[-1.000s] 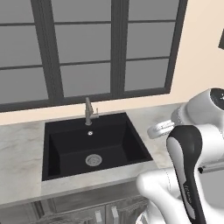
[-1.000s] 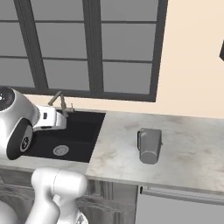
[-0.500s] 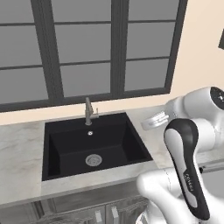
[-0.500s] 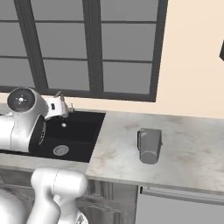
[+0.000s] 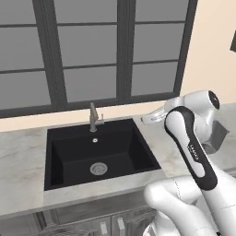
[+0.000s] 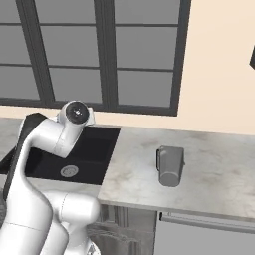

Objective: Turn on the sink faucet and place the jug under the water for a few seconds to fill it up.

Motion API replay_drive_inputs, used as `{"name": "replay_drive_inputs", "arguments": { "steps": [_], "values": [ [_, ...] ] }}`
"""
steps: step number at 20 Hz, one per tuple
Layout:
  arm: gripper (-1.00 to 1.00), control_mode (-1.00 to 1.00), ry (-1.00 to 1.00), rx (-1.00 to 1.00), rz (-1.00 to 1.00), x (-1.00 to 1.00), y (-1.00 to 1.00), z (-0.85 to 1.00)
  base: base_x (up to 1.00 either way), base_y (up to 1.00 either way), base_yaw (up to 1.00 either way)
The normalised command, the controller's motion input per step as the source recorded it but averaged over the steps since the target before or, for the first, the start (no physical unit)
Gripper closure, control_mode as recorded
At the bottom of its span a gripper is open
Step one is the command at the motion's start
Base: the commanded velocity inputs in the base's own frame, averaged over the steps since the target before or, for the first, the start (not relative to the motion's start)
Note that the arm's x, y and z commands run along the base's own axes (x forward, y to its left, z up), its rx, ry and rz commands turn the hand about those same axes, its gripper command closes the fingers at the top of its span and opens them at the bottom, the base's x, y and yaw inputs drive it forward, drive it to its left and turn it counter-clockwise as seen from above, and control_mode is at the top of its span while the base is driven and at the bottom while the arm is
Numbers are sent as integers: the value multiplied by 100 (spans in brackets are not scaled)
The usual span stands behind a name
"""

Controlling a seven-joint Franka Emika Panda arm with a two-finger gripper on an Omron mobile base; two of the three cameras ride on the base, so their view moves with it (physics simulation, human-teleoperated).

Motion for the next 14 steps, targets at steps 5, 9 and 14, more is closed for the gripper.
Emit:
{"name": "replay_drive_inputs", "arguments": {
  "steps": [5,9,14],
  "values": [
    [-100,-100,-7,8,0,55,12,-34,0,0,0],
    [-100,-100,-10,1,0,36,24,-36,0,0,0],
    [-100,-100,-9,0,-1,41,11,-32,0,0,0]
  ]
}}
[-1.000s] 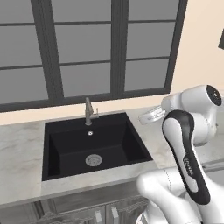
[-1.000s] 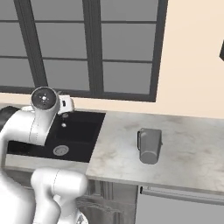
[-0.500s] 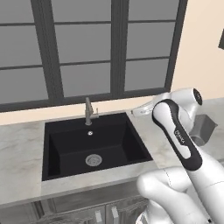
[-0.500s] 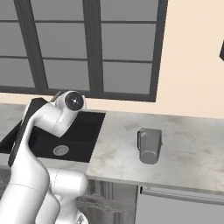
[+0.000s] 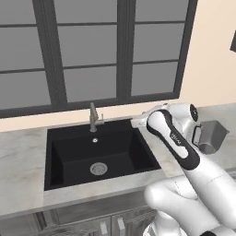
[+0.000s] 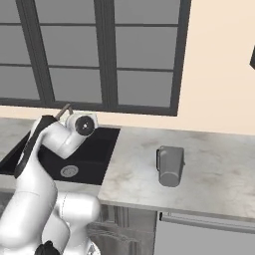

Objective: Turn on the sink faucet and place the jug under the water for a few seconds to fill it up.

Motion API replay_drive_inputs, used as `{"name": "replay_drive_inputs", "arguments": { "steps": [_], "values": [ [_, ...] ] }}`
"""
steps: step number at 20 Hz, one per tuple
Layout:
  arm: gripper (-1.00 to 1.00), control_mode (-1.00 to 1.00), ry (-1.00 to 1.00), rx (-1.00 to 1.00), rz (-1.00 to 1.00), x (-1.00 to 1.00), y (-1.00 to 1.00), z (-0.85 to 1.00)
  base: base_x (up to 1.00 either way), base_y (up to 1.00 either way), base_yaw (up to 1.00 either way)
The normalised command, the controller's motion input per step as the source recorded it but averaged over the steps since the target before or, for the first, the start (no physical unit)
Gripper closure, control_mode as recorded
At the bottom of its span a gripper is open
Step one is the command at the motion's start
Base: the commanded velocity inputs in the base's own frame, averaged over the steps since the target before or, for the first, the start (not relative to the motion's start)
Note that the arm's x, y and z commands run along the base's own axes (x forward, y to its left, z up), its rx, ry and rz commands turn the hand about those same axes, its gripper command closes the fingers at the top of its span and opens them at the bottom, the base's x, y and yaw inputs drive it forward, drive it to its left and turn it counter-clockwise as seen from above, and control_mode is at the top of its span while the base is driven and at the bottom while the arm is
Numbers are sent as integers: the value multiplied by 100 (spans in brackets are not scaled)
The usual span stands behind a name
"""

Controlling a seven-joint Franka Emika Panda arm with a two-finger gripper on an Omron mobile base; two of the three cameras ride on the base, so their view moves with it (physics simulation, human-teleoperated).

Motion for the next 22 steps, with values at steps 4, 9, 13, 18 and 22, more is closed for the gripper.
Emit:
{"name": "replay_drive_inputs", "arguments": {
  "steps": [4,9,13,18,22],
  "values": [
    [-100,-100,-8,0,-2,39,0,-23,0,0,0],
    [-100,-100,-6,0,0,33,2,-17,0,0,0],
    [-100,-100,-8,0,4,30,15,-9,0,0,0],
    [-100,-100,-8,0,4,31,14,-15,0,0,0],
    [-100,-100,-11,0,2,26,17,-21,0,0,0]
  ]
}}
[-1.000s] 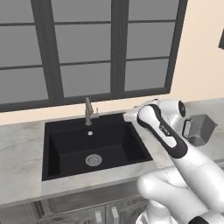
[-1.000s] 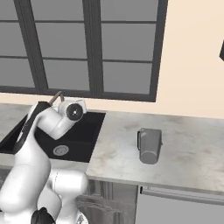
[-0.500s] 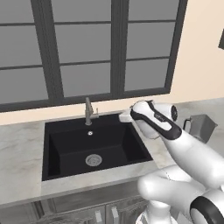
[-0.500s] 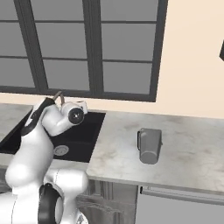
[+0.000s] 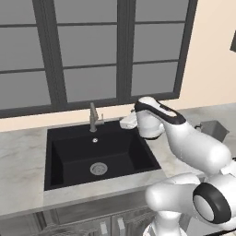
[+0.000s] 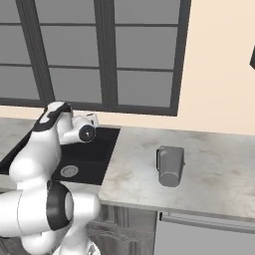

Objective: Turn on the sink faucet and place the jug under the water for a few seconds to fill it up.

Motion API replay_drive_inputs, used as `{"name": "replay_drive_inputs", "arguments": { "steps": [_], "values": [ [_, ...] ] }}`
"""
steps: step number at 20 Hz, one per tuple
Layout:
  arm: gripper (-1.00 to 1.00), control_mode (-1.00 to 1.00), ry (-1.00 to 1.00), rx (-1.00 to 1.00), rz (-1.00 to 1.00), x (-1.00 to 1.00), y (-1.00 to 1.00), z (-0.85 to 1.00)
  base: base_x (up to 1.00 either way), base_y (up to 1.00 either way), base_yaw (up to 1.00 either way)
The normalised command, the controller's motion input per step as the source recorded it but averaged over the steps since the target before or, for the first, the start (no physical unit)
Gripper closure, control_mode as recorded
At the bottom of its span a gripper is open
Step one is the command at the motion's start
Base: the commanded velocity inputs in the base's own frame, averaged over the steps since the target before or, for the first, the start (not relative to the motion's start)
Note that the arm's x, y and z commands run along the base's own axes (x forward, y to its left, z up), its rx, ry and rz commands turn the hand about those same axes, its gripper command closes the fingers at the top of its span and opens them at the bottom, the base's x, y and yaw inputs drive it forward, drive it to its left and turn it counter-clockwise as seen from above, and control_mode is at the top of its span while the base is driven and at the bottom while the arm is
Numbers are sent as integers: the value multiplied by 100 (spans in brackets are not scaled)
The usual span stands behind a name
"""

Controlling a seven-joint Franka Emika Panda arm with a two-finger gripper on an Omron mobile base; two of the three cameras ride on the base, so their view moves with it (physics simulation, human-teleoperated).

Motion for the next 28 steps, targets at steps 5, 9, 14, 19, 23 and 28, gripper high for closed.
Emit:
{"name": "replay_drive_inputs", "arguments": {
  "steps": [5,9,14,19,23,28],
  "values": [
    [-100,-100,-11,0,0,27,18,-19,0,0,0],
    [-100,-100,-7,0,0,27,19,-10,0,0,0],
    [-100,-100,-3,0,0,26,18,-7,0,0,0],
    [-100,-100,0,0,0,42,6,-1,0,0,0],
    [-100,-100,0,0,0,48,0,0,0,0,0],
    [-100,-100,0,0,-1,36,0,-3,0,0,0]
  ]
}}
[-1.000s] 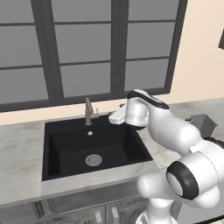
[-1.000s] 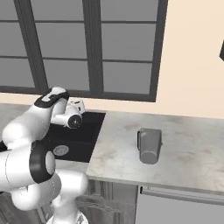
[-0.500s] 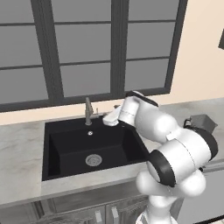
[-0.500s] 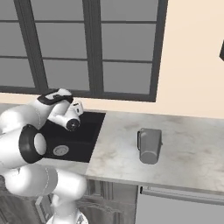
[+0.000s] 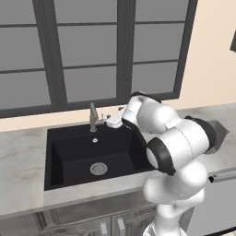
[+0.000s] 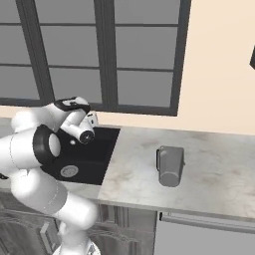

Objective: Turn on the sink faucet and place the jug under the water for a few seconds to fill it up.

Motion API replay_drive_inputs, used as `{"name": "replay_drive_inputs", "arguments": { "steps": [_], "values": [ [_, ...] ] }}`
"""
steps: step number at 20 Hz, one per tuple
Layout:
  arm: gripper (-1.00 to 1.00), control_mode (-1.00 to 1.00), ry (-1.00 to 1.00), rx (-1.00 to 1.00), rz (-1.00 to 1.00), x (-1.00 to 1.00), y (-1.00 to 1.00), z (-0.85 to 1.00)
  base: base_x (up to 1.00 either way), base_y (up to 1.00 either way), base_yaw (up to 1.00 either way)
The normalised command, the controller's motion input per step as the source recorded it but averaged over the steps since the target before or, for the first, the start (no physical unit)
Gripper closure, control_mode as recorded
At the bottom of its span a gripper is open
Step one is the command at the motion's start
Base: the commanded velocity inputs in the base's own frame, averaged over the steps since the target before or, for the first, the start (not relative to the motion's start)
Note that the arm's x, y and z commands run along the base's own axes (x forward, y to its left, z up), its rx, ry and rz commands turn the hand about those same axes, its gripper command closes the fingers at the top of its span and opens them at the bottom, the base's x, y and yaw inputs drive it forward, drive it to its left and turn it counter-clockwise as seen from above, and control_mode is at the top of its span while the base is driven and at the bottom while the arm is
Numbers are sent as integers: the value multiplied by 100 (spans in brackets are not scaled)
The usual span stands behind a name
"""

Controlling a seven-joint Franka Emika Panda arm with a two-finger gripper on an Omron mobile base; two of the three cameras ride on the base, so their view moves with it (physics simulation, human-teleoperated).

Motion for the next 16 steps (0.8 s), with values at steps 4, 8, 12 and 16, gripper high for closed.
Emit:
{"name": "replay_drive_inputs", "arguments": {
  "steps": [4,8,12,16],
  "values": [
    [-100,-100,0,0,-1,27,8,-19,0,0,0],
    [-100,-100,0,0,0,24,12,-23,0,0,0],
    [-100,-100,0,0,-1,28,13,-21,0,0,0],
    [-100,-100,0,0,-4,25,5,-22,0,0,0]
  ]
}}
